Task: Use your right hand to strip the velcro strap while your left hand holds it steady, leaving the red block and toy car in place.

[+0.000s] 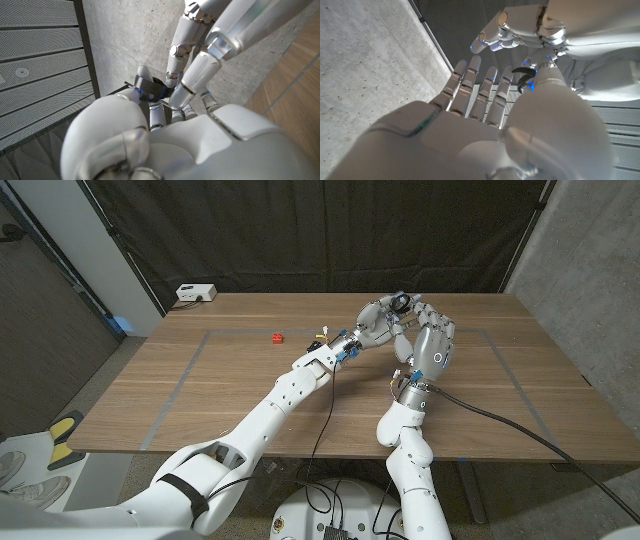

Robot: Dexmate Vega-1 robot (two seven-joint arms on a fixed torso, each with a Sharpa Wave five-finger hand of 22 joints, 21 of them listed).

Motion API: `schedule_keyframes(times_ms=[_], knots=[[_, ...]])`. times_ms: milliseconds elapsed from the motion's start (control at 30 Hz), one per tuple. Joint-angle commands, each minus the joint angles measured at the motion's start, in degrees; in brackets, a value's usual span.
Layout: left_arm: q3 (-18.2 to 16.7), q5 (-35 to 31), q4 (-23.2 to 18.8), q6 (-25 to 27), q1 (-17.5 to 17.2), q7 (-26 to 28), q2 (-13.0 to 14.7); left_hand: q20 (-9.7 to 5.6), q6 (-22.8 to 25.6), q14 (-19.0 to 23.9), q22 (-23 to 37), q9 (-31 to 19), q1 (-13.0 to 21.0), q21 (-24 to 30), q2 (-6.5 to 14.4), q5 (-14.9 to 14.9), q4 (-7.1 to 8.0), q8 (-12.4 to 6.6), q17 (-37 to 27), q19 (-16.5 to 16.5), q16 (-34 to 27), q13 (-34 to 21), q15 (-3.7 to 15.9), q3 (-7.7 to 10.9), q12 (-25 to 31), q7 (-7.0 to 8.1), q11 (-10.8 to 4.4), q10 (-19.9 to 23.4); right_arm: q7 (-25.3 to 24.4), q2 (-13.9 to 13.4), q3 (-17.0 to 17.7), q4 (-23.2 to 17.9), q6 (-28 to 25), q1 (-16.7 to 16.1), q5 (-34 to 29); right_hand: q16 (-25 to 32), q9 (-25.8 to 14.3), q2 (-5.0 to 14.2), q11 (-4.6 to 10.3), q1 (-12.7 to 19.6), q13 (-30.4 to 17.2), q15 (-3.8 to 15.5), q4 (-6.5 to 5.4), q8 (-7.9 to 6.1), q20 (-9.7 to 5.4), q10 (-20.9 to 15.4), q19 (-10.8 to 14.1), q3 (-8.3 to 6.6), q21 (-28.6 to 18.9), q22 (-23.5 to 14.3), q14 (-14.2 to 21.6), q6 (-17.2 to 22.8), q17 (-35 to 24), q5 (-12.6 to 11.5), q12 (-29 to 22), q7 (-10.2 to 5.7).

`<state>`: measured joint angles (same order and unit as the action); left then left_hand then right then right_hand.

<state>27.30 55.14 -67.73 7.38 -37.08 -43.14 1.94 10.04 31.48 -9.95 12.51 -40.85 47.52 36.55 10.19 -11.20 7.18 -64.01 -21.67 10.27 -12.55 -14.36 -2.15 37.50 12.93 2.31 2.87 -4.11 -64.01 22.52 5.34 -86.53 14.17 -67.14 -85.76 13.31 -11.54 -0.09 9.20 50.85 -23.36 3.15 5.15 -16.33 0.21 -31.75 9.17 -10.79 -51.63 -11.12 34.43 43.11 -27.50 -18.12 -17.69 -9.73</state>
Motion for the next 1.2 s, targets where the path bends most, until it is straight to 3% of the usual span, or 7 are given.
schedule_keyframes(times_ms=[33,367,500,700,1033,1133,1200], knots=[[0.12,-0.81,2.39,0.55,1.26,-0.46,-1.01,0.49,-0.33,-6.18,-0.02,-0.03,0.00,0.35,0.25,0.11,-0.15,-0.45,-0.31,13.74,-0.37,-0.01,-0.34,0.50,0.26,-0.14,0.03,0.17,0.01,-2.95,-1.04,1.69,2.05,1.49,2.34,0.06,0.38,0.75,1.16,0.21,0.27,9.50,0.12,-0.87,-0.02,-1.28,0.03,-0.64,-0.33,0.04,0.75,4.02,0.03,-0.15,-0.41,-2.00],[-0.47,-1.74,4.14,-0.24,2.02,-0.43,-2.11,0.62,-0.62,-6.25,-0.10,0.06,-0.45,0.69,0.37,0.16,-0.33,-0.87,-0.37,13.66,-0.37,0.12,-0.42,0.64,0.30,-0.25,-0.10,0.04,0.01,-2.49,0.91,2.78,6.40,2.43,1.70,0.30,0.75,3.52,2.38,4.96,1.15,10.01,2.73,-4.22,-1.77,-6.80,0.38,-3.66,-0.77,0.21,3.19,22.55,0.89,0.10,-1.01,-2.16],[-0.65,-2.65,4.66,-1.40,2.19,0.12,-2.41,0.68,-0.74,-6.23,-0.12,0.04,-0.55,0.69,0.41,0.17,-0.36,-0.98,-0.38,13.86,-0.40,0.14,-0.40,0.68,0.34,-0.44,-0.05,0.10,0.01,-1.33,2.20,2.94,8.16,2.48,1.75,0.50,0.90,4.08,2.34,6.31,1.23,10.44,3.24,-4.40,-3.30,-8.42,0.41,-4.26,-0.83,0.20,3.81,24.74,0.77,0.25,-1.37,-1.36],[-0.53,-6.52,5.66,-6.34,2.87,2.42,-2.11,0.57,-0.96,-6.11,-0.15,0.26,-0.62,0.99,0.52,0.17,-0.52,-1.02,-0.40,13.45,-0.46,0.19,-0.38,0.79,0.37,-0.73,0.08,0.07,0.01,-1.83,1.98,2.38,10.61,1.91,6.10,0.60,0.89,3.74,2.50,7.60,0.86,10.47,3.29,-3.43,-6.49,-10.42,-2.04,-3.19,0.03,0.03,2.63,25.81,-0.14,1.03,-2.03,-1.16],[0.86,-15.45,4.10,-15.10,3.21,8.68,1.45,0.73,-1.95,-5.34,-0.26,0.23,-0.68,1.50,0.80,0.24,-0.92,-1.40,-0.52,13.05,-0.87,0.28,-0.31,1.21,0.68,-1.71,-0.28,0.60,6.94,-14.99,-9.30,-3.92,4.59,-1.82,25.47,-0.85,0.61,3.36,2.88,7.37,0.10,10.23,2.41,-1.55,-8.63,-10.09,-4.16,-1.33,0.83,-0.25,-0.56,26.20,-0.11,1.41,-2.16,-1.89],[1.64,-18.44,2.80,-18.20,3.16,10.31,3.01,0.67,-2.29,-5.40,-0.29,0.27,-0.70,1.58,0.82,0.27,-0.96,-1.40,-0.55,13.01,-0.87,0.29,-0.35,1.26,0.72,-1.82,-0.30,0.66,17.71,-20.84,-10.70,-7.30,8.51,-3.16,38.62,-1.28,-0.02,3.52,2.98,7.23,-0.09,10.14,2.13,-1.42,-8.86,-9.60,-4.53,-0.93,0.93,-0.33,-1.55,26.09,-0.03,1.33,-2.06,-1.98],[2.01,-19.07,2.71,-19.07,3.31,10.59,3.43,0.60,-2.07,-5.28,-0.30,0.50,-0.65,1.69,0.75,0.28,-1.12,-1.42,-0.52,12.85,-0.90,0.30,-0.27,1.27,0.91,-1.75,-0.43,1.11,20.11,-23.51,-11.83,-8.00,8.91,-3.26,42.93,-1.72,-0.49,3.54,3.11,7.14,-0.24,10.00,1.95,-1.36,-8.96,-9.02,-4.84,-0.54,1.00,-0.40,-2.62,26.08,0.09,1.26,-1.94,-1.96]])
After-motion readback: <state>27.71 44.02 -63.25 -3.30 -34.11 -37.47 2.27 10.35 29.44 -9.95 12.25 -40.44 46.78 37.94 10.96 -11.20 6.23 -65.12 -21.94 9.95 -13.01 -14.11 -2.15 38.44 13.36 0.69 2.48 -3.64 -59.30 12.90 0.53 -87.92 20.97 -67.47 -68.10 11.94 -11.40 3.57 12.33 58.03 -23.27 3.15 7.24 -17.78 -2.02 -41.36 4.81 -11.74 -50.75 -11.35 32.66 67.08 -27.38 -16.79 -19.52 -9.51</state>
